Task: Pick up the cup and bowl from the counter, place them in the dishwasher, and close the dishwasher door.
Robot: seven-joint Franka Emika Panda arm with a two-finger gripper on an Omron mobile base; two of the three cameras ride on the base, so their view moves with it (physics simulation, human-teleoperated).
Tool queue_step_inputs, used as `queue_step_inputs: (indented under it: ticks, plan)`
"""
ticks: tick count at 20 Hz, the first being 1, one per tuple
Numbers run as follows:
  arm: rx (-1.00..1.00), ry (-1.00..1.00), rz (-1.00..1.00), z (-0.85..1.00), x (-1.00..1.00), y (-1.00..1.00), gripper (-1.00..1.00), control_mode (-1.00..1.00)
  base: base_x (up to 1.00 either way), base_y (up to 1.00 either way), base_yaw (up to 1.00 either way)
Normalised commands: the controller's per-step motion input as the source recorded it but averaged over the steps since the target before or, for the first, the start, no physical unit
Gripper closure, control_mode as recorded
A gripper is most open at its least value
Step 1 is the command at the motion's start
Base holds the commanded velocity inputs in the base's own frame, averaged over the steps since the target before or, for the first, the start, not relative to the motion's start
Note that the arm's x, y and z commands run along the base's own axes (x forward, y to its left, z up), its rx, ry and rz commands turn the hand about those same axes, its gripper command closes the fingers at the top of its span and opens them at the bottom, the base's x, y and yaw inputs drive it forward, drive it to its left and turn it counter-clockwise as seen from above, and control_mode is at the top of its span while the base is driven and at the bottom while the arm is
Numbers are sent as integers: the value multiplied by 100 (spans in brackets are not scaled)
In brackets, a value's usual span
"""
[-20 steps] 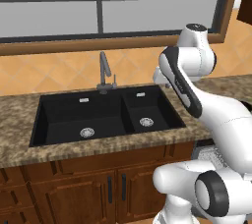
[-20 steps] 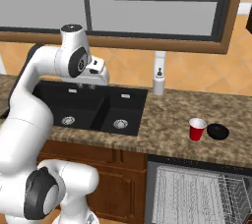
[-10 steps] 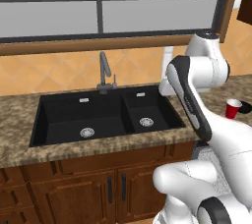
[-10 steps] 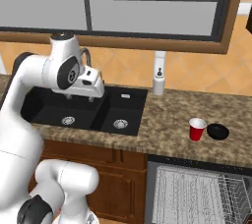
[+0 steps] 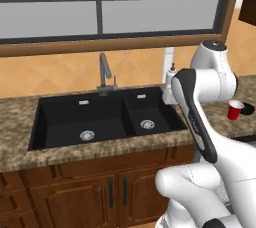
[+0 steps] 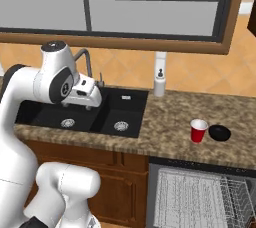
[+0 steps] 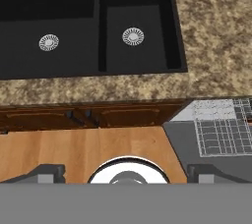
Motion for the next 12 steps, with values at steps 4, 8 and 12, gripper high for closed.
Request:
queue_step_inputs:
  ticks: [4,8,12]
  plan:
    - [0,0,0,0,0,0,-100,100,1,26,-30]
    - [0,0,0,0,0,0,-100,100,1,36,-51]
    - [0,0,0,0,0,0,-100,100,4,21,-65]
